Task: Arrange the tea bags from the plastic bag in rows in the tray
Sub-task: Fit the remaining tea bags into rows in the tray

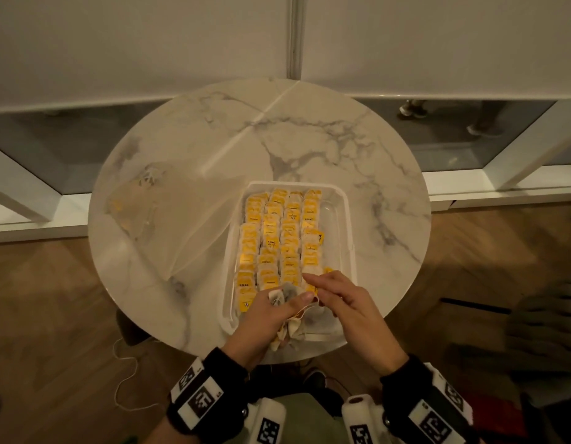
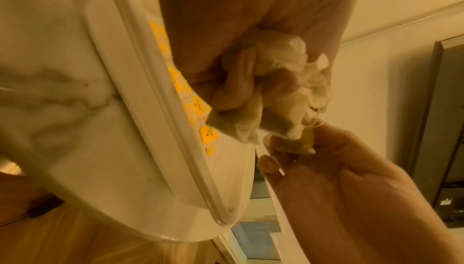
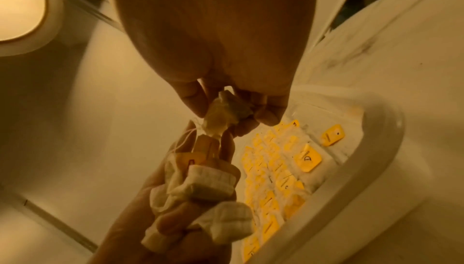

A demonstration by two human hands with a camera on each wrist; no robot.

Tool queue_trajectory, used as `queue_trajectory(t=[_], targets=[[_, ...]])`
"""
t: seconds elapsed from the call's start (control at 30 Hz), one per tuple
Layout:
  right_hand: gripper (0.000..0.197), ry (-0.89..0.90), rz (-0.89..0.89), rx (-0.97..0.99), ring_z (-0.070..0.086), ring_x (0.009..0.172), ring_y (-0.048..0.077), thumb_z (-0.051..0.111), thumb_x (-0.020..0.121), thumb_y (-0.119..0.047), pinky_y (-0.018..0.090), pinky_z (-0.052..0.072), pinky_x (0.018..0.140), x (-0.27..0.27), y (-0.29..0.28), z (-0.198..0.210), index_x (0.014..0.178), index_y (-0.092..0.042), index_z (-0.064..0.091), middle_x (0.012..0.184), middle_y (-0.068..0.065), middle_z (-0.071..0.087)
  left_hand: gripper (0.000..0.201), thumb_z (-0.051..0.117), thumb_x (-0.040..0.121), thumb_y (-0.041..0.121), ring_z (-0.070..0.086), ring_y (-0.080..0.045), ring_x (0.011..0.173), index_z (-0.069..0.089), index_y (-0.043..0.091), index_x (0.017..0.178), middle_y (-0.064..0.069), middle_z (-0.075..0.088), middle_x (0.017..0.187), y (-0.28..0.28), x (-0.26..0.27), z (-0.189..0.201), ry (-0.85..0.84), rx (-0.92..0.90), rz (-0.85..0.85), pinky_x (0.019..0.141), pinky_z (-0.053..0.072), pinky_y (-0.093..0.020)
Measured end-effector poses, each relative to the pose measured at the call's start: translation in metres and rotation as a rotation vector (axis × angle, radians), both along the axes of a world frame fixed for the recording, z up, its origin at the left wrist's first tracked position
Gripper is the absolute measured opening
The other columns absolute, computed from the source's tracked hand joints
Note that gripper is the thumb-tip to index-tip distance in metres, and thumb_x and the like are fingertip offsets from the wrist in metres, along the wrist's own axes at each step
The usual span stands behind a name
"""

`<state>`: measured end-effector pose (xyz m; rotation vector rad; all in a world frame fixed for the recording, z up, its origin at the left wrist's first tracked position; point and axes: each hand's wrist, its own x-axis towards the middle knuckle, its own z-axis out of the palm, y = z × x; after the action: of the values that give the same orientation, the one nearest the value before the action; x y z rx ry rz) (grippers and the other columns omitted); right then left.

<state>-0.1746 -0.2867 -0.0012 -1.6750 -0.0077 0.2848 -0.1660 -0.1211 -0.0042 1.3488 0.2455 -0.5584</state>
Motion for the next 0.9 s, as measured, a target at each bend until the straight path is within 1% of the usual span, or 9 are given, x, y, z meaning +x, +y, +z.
queue_trajectory(t=[0.13,0.2,0.27,0.33,0.5,0.57,0.7,0.83,0.9], targets=[[0.032,-0.059,0.054,-0.076,0.057,0.107,0.012,0.052,0.1,-0.009,0.024,0.045,0.093,-0.009,-0.001,0.001,0.127,-0.019,0.066,0.106,-0.002,0.057,0.022,0.074,0.083,0.017,0.046,-0.014,0.038,0.066,-0.004,0.08,-0.006,0.053,0.053,0.003,0.001,-0.003,-0.037,0.031,0.04,0.037,0.034,-0.021],[0.032,-0.043,0.024,-0.079,0.059,0.104,0.011,0.057,0.097,-0.007,0.025,0.046,0.09,-0.011,-0.004,0.003,0.124,-0.022,0.068,0.105,-0.005,0.061,0.007,0.073,0.084,0.006,0.054,-0.011,0.051,0.07,0.004,0.078,-0.001,0.058,0.06,0.005,0.002,-0.003,-0.118,0.083,-0.007,0.051,0.043,-0.023],[0.032,0.006,0.006,-0.055,0.062,0.098,0.011,0.063,0.094,-0.009,0.03,0.052,0.085,-0.009,-0.008,0.008,0.121,-0.024,0.068,0.103,-0.004,0.066,0.01,0.074,0.084,0.003,0.062,-0.008,0.065,0.073,0.011,0.077,0.003,0.066,0.067,0.009,0.005,-0.001,-0.206,0.14,-0.1,0.065,0.048,-0.021],[0.025,0.047,0.048,-0.081,0.065,0.082,0.017,0.068,0.091,-0.013,0.034,0.056,0.075,-0.003,-0.015,0.013,0.115,-0.023,0.07,0.094,0.005,0.069,0.011,0.076,0.083,0.005,0.065,-0.006,0.07,0.075,0.015,0.079,0.005,0.07,0.07,0.012,0.007,0.005,-0.27,0.2,-0.193,0.069,0.049,-0.019],[0.008,0.04,0.198,-0.234,0.067,0.068,0.014,0.077,0.084,-0.013,0.038,0.058,0.072,0.018,-0.03,0.022,0.09,-0.008,0.075,0.08,0.008,0.073,0.005,0.077,0.083,0.012,0.058,-0.003,0.059,0.075,0.012,0.079,0.008,0.064,0.063,0.018,0.013,0.009,-0.329,0.264,-0.209,0.059,0.044,-0.017],[0.007,0.034,0.219,-0.281,0.065,0.067,0.014,0.078,0.082,-0.009,0.034,0.057,0.071,0.024,-0.033,0.023,0.088,-0.007,0.073,0.079,0.011,0.072,0.007,0.077,0.084,0.014,0.057,-0.005,0.056,0.075,0.008,0.081,0.005,0.064,0.062,0.021,0.013,0.006,-0.292,0.262,-0.134,0.056,0.044,-0.019],[0.017,0.017,0.219,-0.405,0.067,0.074,0.025,0.076,0.081,-0.005,0.04,0.057,0.078,0.034,-0.037,0.017,0.094,-0.015,0.072,0.08,0.009,0.07,0.011,0.073,0.088,0.013,0.052,-0.015,0.046,0.072,0.004,0.081,-0.011,0.058,0.059,0.033,0.007,0.0,-0.221,0.238,-0.003,0.043,0.04,-0.02],[0.014,0.009,0.225,-0.499,0.068,0.066,0.015,0.072,0.086,-0.005,0.035,0.06,0.066,0.038,-0.032,0.01,0.095,-0.015,0.074,0.081,0.003,0.071,0.013,0.069,0.089,0.01,0.045,-0.015,0.038,0.069,0.007,0.076,0.001,0.055,0.052,0.044,-0.001,-0.004,-0.179,0.237,0.069,0.037,0.035,-0.018],[0.009,0.004,0.238,-0.536,0.068,0.065,0.015,0.072,0.086,-0.007,0.032,0.06,0.061,0.04,-0.029,0.009,0.089,-0.015,0.073,0.083,0.003,0.072,0.014,0.069,0.09,0.01,0.045,-0.017,0.039,0.069,0.006,0.077,0.0,0.054,0.051,0.047,-0.003,-0.008,-0.171,0.245,0.088,0.037,0.035,-0.019]])
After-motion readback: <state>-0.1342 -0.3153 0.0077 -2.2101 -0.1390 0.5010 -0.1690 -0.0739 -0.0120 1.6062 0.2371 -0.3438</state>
